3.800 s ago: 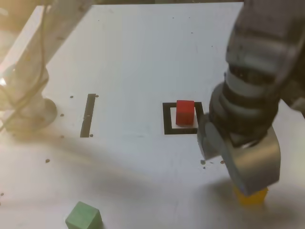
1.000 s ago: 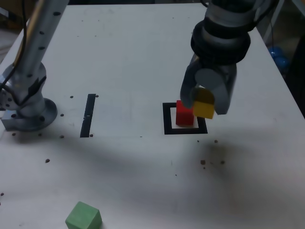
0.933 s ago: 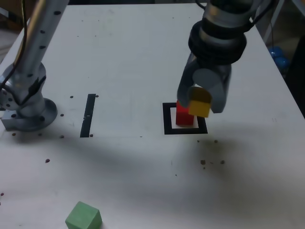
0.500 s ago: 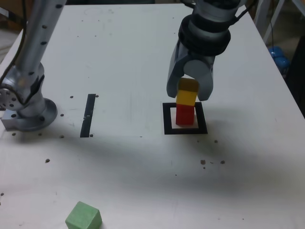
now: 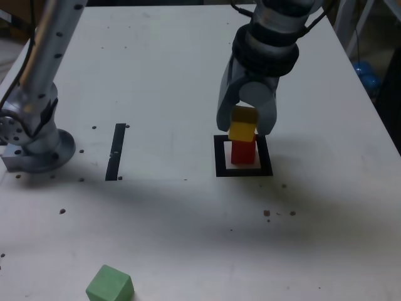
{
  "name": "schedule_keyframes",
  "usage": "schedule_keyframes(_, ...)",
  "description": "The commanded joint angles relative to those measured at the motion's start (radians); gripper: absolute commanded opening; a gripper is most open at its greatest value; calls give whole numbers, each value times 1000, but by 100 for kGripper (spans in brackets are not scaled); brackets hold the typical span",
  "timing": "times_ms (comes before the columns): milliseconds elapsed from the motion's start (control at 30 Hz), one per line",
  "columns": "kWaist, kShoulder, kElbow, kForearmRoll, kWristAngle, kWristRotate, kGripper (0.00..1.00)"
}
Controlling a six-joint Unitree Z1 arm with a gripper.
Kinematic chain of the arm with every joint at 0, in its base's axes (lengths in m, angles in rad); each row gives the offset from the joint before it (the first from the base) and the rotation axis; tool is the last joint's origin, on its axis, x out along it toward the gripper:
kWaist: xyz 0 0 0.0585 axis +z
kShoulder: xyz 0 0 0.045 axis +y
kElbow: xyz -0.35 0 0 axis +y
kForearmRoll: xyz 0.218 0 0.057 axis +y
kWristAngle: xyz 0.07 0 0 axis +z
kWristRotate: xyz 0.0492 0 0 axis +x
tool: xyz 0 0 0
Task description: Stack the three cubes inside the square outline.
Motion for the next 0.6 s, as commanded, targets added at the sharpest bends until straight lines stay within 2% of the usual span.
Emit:
schedule_keyframes(0, 6, 5, 4, -7, -3, 4, 37)
schedule_keyframes(400, 21, 14, 28, -38, -14, 16, 42)
schedule_keyframes(467, 23, 14, 32, -42, -14, 17, 50)
schedule_keyframes(567, 25, 14, 38, -48, -16, 23, 73)
